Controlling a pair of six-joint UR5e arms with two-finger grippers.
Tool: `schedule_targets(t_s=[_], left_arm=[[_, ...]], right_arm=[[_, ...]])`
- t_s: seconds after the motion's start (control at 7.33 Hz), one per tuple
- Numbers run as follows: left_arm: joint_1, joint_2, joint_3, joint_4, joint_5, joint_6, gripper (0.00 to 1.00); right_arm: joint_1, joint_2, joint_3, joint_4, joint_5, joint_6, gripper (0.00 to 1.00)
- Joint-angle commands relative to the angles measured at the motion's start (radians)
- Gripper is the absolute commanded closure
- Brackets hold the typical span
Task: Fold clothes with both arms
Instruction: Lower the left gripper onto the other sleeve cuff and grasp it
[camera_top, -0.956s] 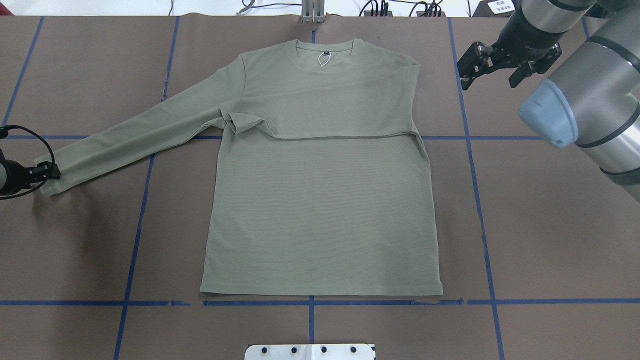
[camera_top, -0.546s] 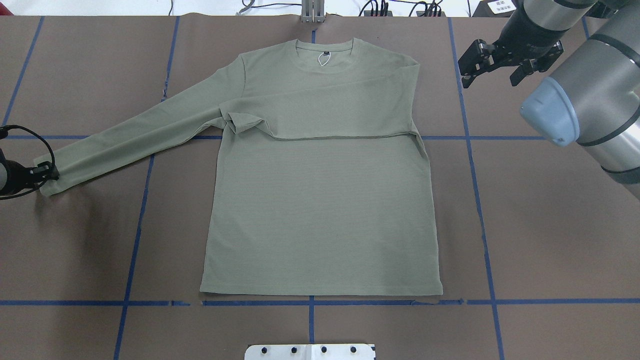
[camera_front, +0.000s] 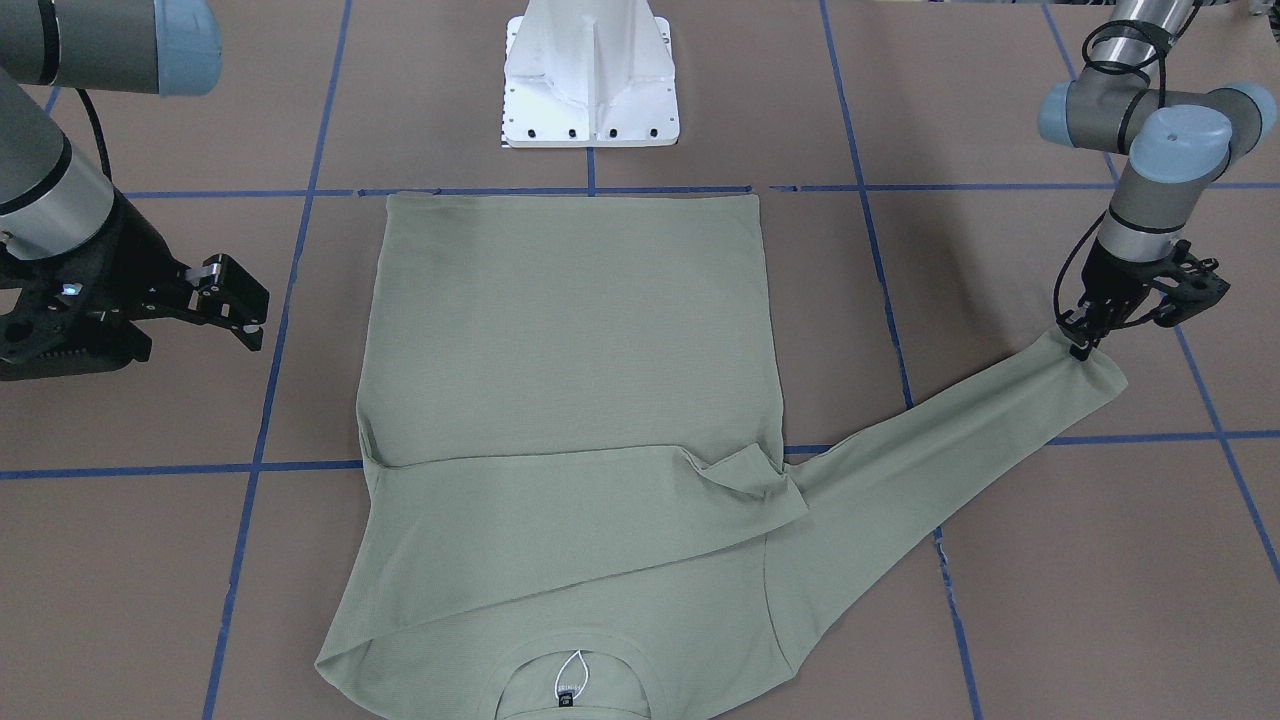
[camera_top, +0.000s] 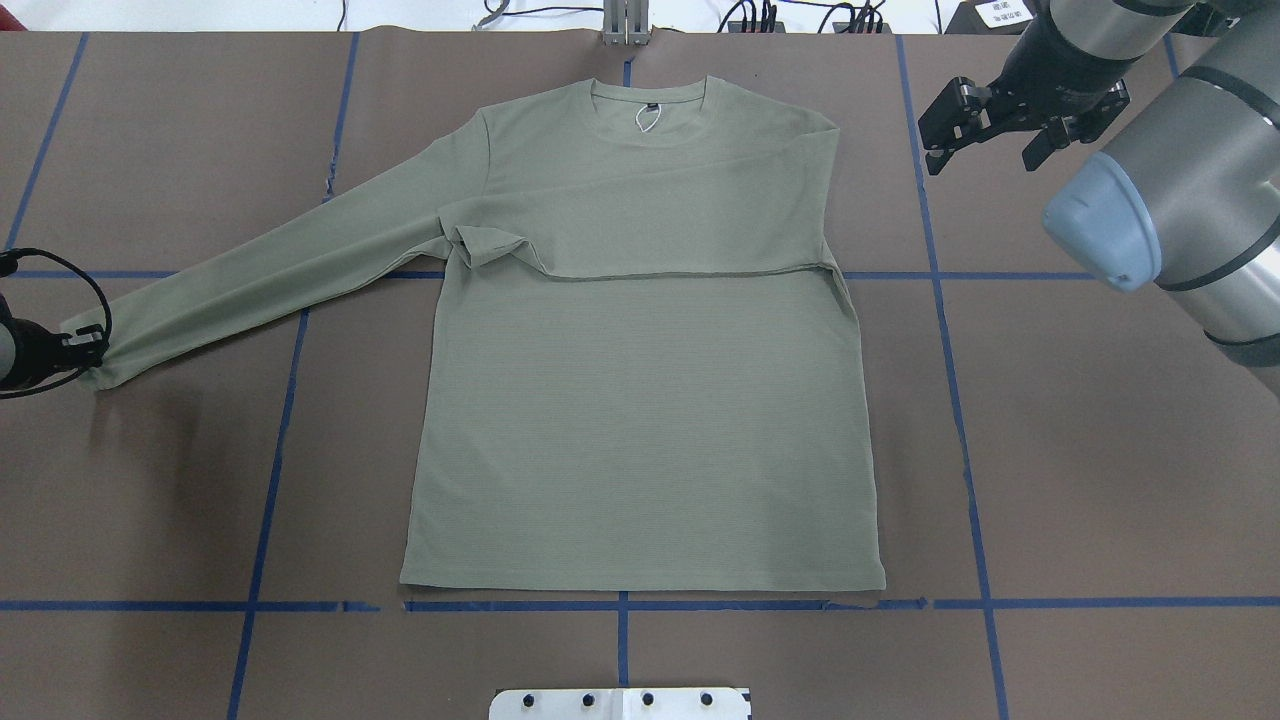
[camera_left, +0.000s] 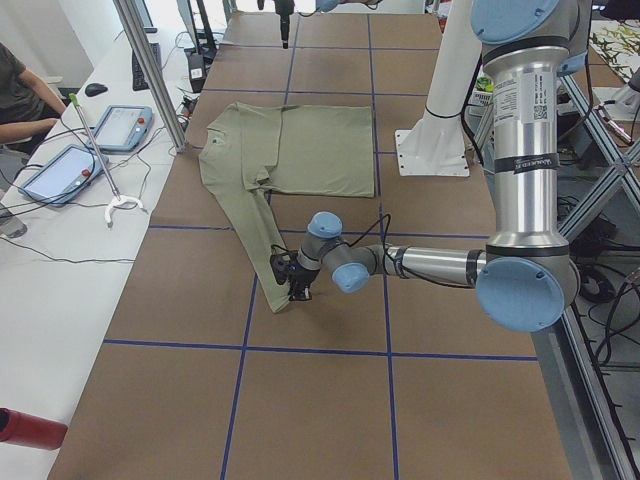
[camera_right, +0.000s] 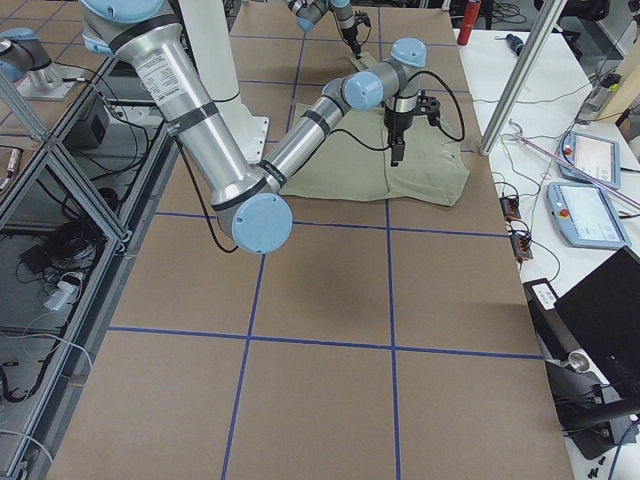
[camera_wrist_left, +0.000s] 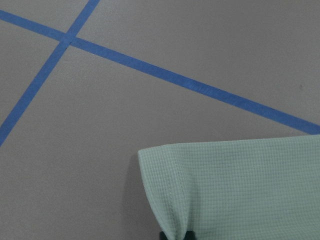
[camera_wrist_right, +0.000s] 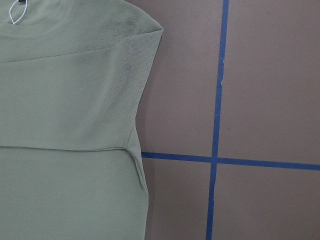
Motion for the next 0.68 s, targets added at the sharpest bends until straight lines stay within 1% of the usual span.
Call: schedule_targets(t_s=[0.0,0.14,0.27,0.41,0.55], left_arm=[[-0.002,0.01,-0.039,0.007,-0.003,0.001,1.0],[-0.002,0.01,-0.079,0.045,-0.004,0.001,1.0],[0.0,0.006,-0.162,0.145,-0.004,0.006,1.0],[0.0,-0.014,-0.26,0.275,-0.01,0.015,1.0],[0.001,-0.08,-0.318,0.384,-0.014,0.015,1.0]], right_arm=[[0.005,-0.002,0.0,-0.002,0.0,0.0,0.0],[0.005,-0.008,0.002,0.0,0.002,0.0,0.0],[0.005,-0.015,0.005,-0.002,0.002,0.0,0.0],[0.006,-0.04,0.02,0.002,0.002,0.0,0.0],[0.005,-0.075,0.041,0.003,0.002,-0.003,0.0]])
